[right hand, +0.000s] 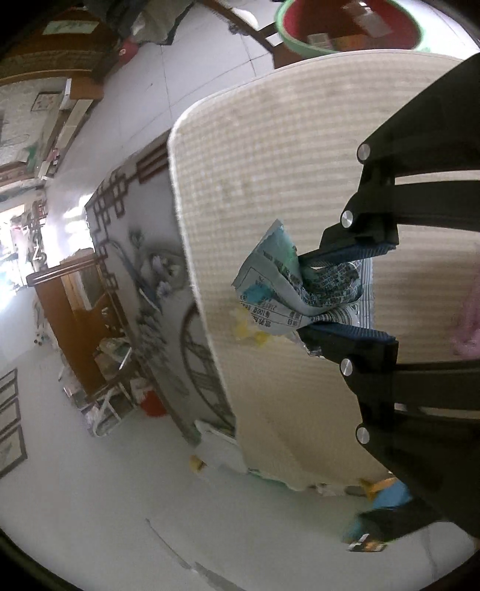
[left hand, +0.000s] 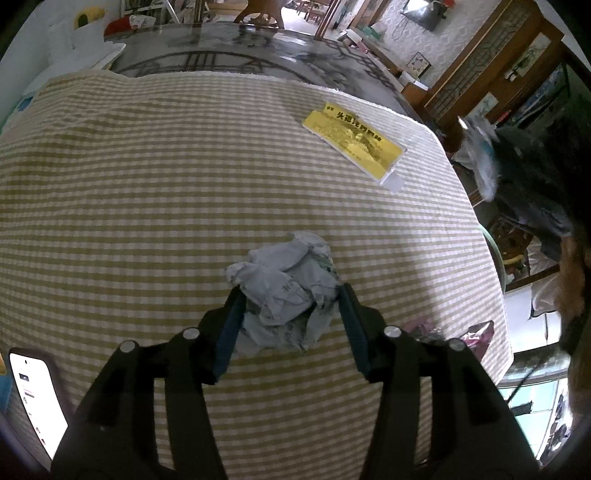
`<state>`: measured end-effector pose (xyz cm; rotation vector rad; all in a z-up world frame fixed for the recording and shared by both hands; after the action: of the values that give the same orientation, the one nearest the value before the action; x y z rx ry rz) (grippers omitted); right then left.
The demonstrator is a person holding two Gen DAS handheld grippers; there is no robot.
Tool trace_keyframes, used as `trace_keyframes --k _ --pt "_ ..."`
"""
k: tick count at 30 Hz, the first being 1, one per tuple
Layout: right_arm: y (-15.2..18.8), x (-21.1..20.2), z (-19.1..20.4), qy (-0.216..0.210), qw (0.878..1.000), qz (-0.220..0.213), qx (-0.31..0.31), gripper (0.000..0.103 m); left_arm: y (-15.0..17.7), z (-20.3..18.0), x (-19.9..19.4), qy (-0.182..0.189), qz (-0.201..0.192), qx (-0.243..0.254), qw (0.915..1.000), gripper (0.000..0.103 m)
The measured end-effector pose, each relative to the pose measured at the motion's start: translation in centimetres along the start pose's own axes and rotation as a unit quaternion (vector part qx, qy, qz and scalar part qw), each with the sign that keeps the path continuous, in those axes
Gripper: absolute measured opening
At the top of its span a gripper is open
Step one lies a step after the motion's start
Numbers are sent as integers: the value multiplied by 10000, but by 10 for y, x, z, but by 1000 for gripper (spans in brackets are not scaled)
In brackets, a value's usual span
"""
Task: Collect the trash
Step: 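Reopen and regrasp the grey tissue with the left gripper while the right gripper holds the wrapper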
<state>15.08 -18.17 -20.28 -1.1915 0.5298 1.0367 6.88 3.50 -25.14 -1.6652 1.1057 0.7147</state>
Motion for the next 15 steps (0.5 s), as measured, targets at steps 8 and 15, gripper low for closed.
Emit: trace_keyframes --k 8,15 --pt "56 -24 -16 176 9982 -103 560 30 1 -3 6 -65 24 6 10000 70" --pt "71 -41 -18 257 9970 -291 674 30 7 -12 13 -67 133 146 9998 70"
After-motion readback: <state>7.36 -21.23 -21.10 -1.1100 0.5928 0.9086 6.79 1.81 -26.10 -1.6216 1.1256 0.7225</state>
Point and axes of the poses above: each gripper's, at about its wrist camera, not at the fingertips, and x roughly the way its jaws point, z to its left, y to its underside, the point moved 6 cm from there along x, roughly the way its jaws point, and after that the axes turned 4 degrees about y, right-handed, at the moved point
